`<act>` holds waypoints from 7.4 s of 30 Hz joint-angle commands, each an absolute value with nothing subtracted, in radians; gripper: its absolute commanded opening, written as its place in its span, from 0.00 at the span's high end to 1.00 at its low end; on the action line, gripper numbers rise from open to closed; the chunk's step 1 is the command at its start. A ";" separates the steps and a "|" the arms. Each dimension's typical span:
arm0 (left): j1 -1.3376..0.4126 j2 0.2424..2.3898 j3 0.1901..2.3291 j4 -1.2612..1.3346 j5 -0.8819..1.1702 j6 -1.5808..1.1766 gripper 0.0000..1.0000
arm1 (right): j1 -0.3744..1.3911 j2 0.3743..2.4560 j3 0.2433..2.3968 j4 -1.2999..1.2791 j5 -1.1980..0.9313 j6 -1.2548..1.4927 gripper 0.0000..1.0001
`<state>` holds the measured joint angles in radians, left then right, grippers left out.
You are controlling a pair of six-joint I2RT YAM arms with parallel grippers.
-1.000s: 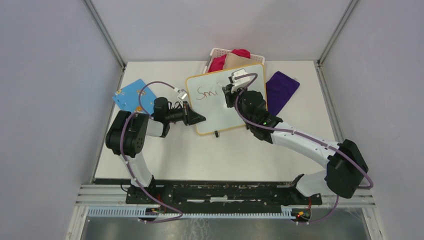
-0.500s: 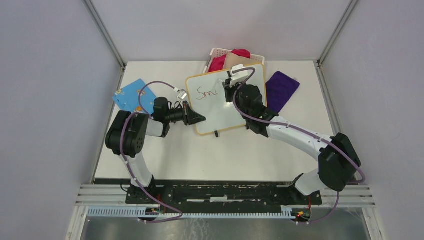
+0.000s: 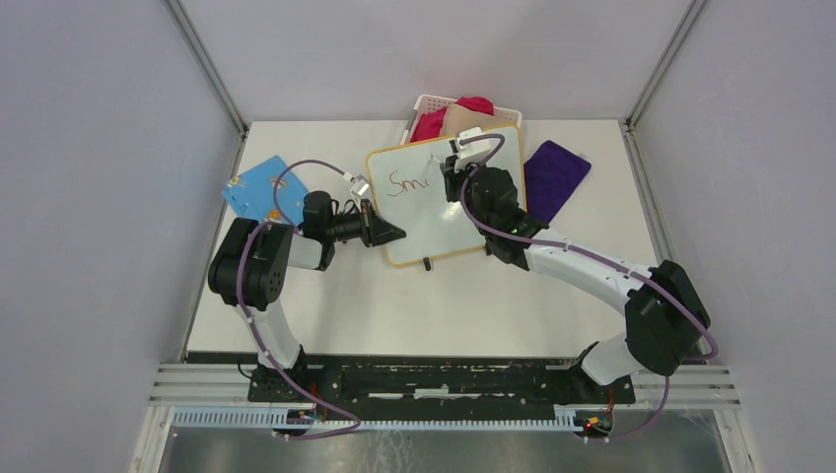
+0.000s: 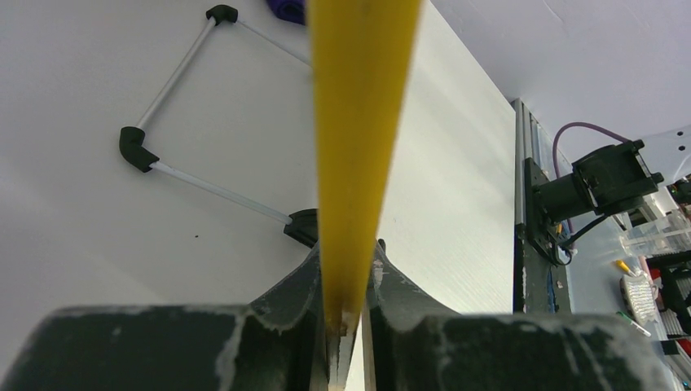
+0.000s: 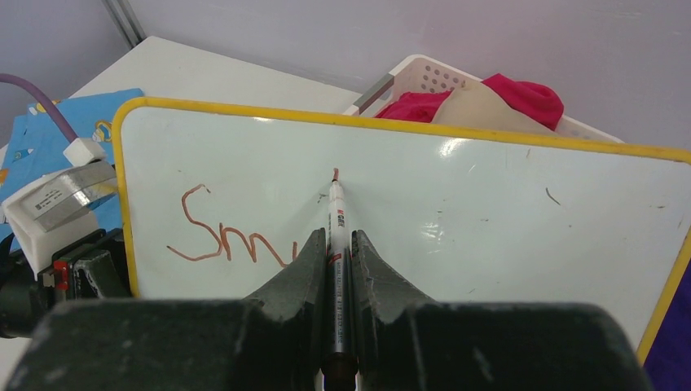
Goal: Write a sentence on the whiteboard
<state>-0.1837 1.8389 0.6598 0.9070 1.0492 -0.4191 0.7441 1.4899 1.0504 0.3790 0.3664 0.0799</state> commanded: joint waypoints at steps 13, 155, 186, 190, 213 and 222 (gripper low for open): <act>-0.196 1.838 0.670 0.818 0.981 -0.346 0.98 | 0.739 1.418 0.905 0.402 0.353 0.117 1.00; -0.224 1.822 0.695 0.661 0.954 -0.242 0.98 | 0.806 1.343 0.935 0.471 0.271 0.065 1.00; -0.229 1.823 0.703 0.634 0.947 -0.221 0.98 | 0.793 1.478 1.008 0.464 0.389 0.091 1.00; -0.229 1.820 0.703 0.634 0.947 -0.219 0.98 | 0.789 1.489 1.008 0.455 0.384 0.094 1.00; -0.230 1.830 0.705 0.629 0.939 -0.218 0.98 | 0.779 1.304 0.912 0.439 0.374 0.116 1.00; -0.233 1.830 0.705 0.620 0.933 -0.214 0.98 | 0.686 1.178 0.732 0.442 0.439 0.141 1.00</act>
<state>-0.2035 1.8095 0.7113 0.7559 1.0275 -0.3073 0.7219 1.2083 0.7826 0.4099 0.4015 0.1143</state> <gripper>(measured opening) 0.215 0.176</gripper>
